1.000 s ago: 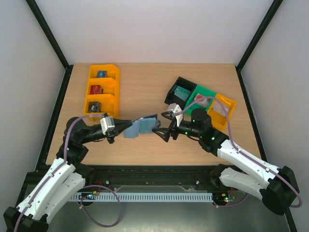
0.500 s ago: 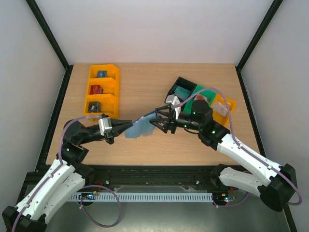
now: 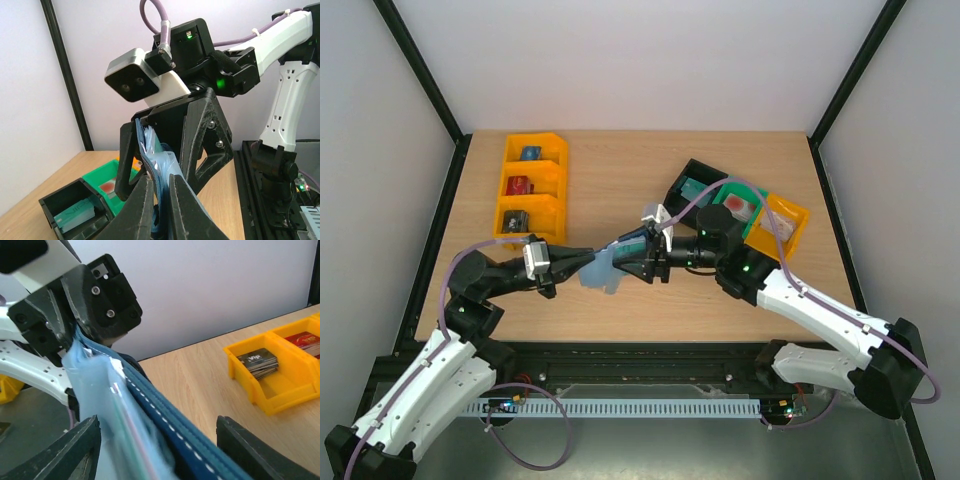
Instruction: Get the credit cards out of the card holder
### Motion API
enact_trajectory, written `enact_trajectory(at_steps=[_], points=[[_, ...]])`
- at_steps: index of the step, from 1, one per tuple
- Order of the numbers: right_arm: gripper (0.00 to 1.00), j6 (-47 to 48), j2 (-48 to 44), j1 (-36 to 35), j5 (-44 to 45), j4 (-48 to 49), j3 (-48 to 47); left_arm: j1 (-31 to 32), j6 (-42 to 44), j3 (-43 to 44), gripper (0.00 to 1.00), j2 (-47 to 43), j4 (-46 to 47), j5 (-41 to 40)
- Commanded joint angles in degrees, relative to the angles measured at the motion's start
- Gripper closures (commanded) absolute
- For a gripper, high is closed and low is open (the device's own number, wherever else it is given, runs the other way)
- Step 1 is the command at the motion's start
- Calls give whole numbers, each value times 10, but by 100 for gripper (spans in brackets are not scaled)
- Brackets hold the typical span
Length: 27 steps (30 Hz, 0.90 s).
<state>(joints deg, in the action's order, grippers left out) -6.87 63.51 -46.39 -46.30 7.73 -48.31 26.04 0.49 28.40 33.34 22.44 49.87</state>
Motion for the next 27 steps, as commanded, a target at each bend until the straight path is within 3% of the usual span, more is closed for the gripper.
enact_trajectory(at_steps=[1, 11, 13, 15, 16, 24, 25, 26, 27], points=[[42, -14, 3, -8, -22, 34, -20, 2, -17, -7, 98, -3, 45, 0], [62, -17, 40, -9, -49, -7, -59, -7, -56, -17, 98, 11, 57, -69], [71, -31, 43, -8, -56, -6, -64, -10, -76, -16, 98, 9, 53, -82], [92, -47, 36, -9, -58, 12, -51, -13, -80, -18, 98, 8, 44, -90], [97, -51, 30, -9, -57, 23, -44, -13, -80, -19, 98, 8, 40, -93], [98, -42, -4, -10, 10, 17, -35, -24, -115, -40, 98, 5, 50, -117], [98, -42, -7, -9, 20, 14, -35, -24, -117, -42, 95, 5, 49, -121], [98, -43, -10, -9, 33, 11, -34, -25, -118, -46, 82, 3, 47, -128], [98, -44, -12, -9, 48, 8, -33, -25, -120, -50, 57, 3, 46, -136]])
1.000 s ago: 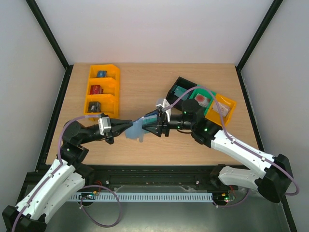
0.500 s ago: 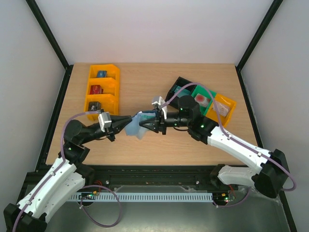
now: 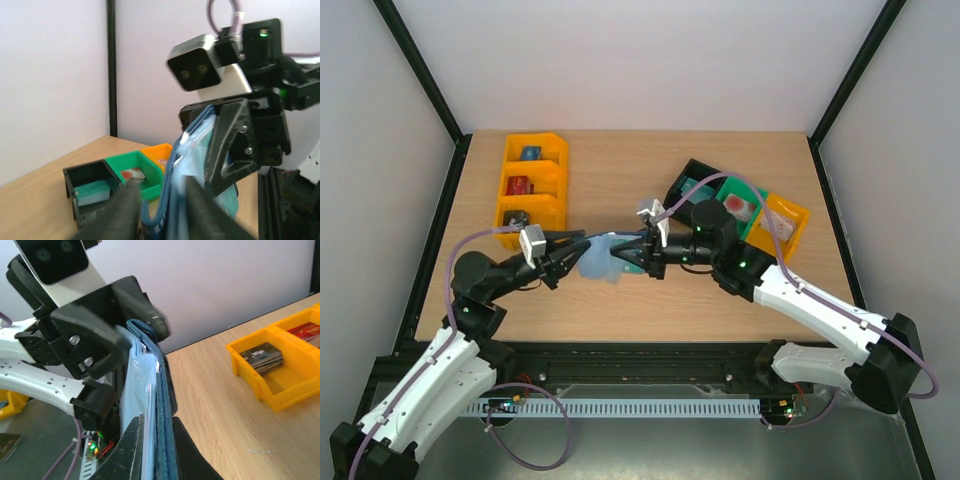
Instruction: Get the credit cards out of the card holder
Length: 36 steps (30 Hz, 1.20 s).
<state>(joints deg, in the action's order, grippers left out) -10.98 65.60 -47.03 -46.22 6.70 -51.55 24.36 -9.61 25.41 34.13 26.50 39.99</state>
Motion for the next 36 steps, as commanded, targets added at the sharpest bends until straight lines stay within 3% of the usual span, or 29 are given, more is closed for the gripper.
enact_trajectory(at_steps=[1, 3, 5, 6, 13, 20, 33, 36], points=[[98, -3, -32, -2, 61, 14, -1, -10, -20, -25, 36, -8, 6, -41], [98, -3, -29, -3, 85, 4, -4, -13, -20, -33, 15, -11, 5, -41], [98, -5, -22, -2, 100, -2, -14, -18, -6, -37, 2, -17, -7, -40], [98, -10, -14, -2, 103, -5, -21, -19, 5, -39, 1, -20, -21, -41], [98, -63, 18, -3, 170, -6, -53, -15, 68, -55, 1, -18, -37, -56], [98, -114, 27, -3, 190, 21, -53, 17, 138, -59, 1, 0, -45, -128], [98, -150, 58, -15, 149, 89, -35, 53, 137, -54, 1, 37, 30, -124], [98, -152, 57, -17, 138, 90, -35, 53, 126, -53, 17, 32, 40, -126]])
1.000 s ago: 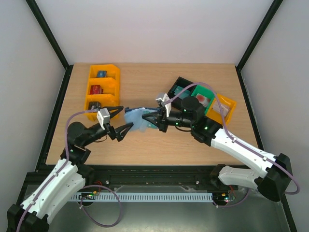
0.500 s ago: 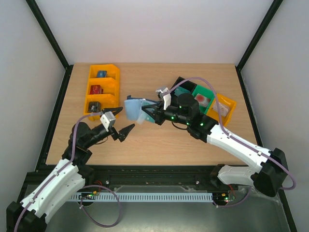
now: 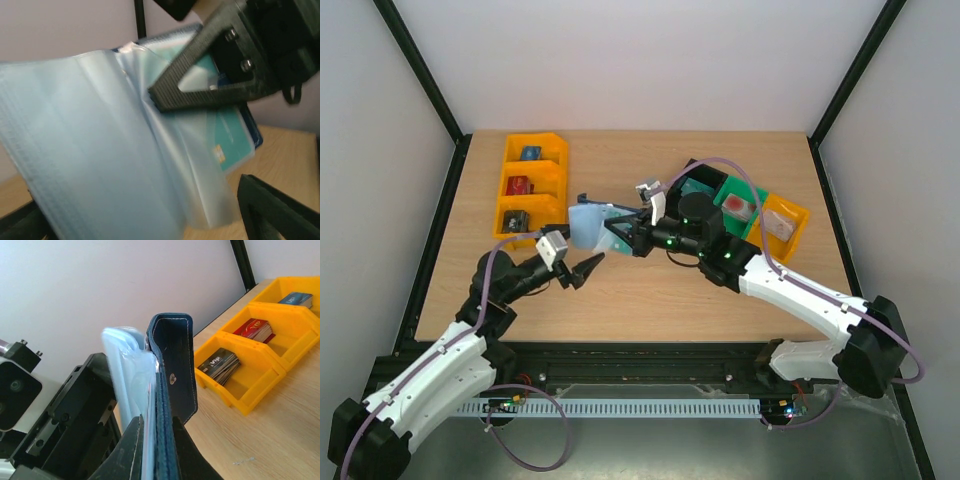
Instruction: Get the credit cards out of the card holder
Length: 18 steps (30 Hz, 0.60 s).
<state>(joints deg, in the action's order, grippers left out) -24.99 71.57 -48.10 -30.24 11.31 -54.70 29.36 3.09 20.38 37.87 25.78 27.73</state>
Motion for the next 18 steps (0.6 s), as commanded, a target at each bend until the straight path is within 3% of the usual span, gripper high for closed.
enact_trajectory(at_steps=[1, 3, 5, 7, 10, 12, 15, 18], points=[[98, -14, -4, -8, -26, 45, -3, 3, -3, -2, 27, -7, 47, 3], [98, -17, -5, -8, -32, 48, 1, 3, -5, -3, 49, -10, 44, 27], [98, -18, -5, -9, -39, 53, 4, 3, -13, -7, 64, -11, 43, 33], [98, -18, -3, -9, -45, 60, 5, 3, -14, -11, 67, -10, 44, 32], [98, -24, 3, -8, -54, 71, 1, 3, -14, -15, 59, -8, 44, 31], [98, -28, 9, -9, -64, 71, -5, 6, -14, -15, 60, -6, 41, 32], [98, -37, 11, -9, -80, 90, -4, 13, -11, -21, 72, -10, 47, 27], [98, -34, 8, -9, -86, 94, 2, 19, -30, -17, 93, -12, 49, 21]])
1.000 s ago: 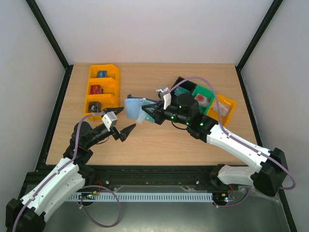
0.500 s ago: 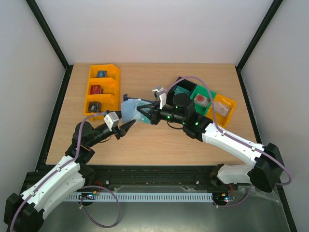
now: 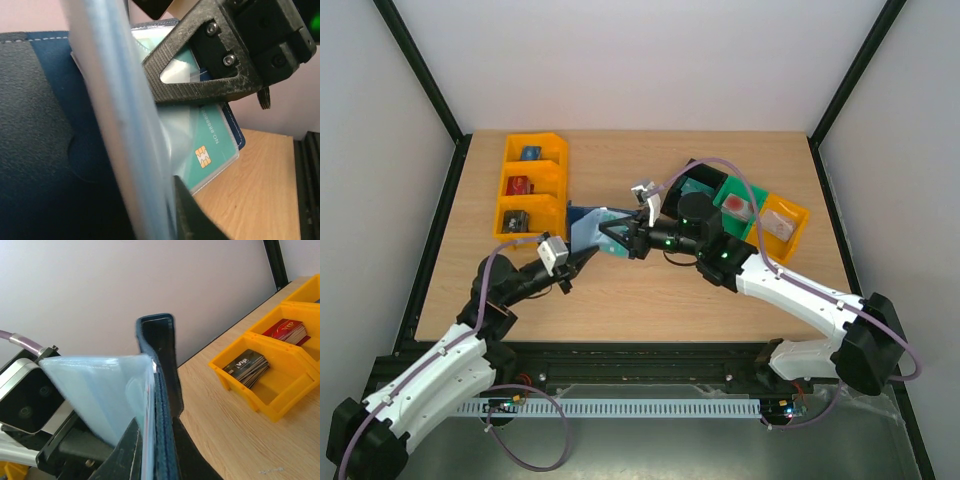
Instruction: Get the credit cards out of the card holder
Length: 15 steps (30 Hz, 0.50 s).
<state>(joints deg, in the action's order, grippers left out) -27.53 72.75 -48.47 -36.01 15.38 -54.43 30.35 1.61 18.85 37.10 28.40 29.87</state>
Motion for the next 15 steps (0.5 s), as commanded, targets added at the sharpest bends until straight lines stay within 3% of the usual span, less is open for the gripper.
enact_trajectory(at_steps=[1, 3, 5, 7, 8, 10, 12, 15], points=[[98, -3, -5, -5, -30, 53, 2, 9, -26, 1, 97, -5, 27, 0], [98, 13, -7, -4, -40, 43, 2, 9, -55, 3, 98, -8, 34, 0], [91, 31, -7, 3, -56, 18, -6, 9, -85, 6, 98, -11, 40, -2], [76, 52, -7, 13, -80, -4, -14, 9, -113, 7, 98, -14, 45, -5], [61, 61, -11, 20, -95, -8, -13, 9, -125, 9, 98, -15, 50, -10], [46, 64, -19, 41, -128, 9, -2, 9, -147, 15, 98, -13, 54, -17], [35, 63, -29, 70, -172, 20, 6, 6, -177, 28, 98, -5, 54, -27], [31, 98, -48, 97, -200, -16, 7, -3, -217, 34, 98, -1, 58, -26]])
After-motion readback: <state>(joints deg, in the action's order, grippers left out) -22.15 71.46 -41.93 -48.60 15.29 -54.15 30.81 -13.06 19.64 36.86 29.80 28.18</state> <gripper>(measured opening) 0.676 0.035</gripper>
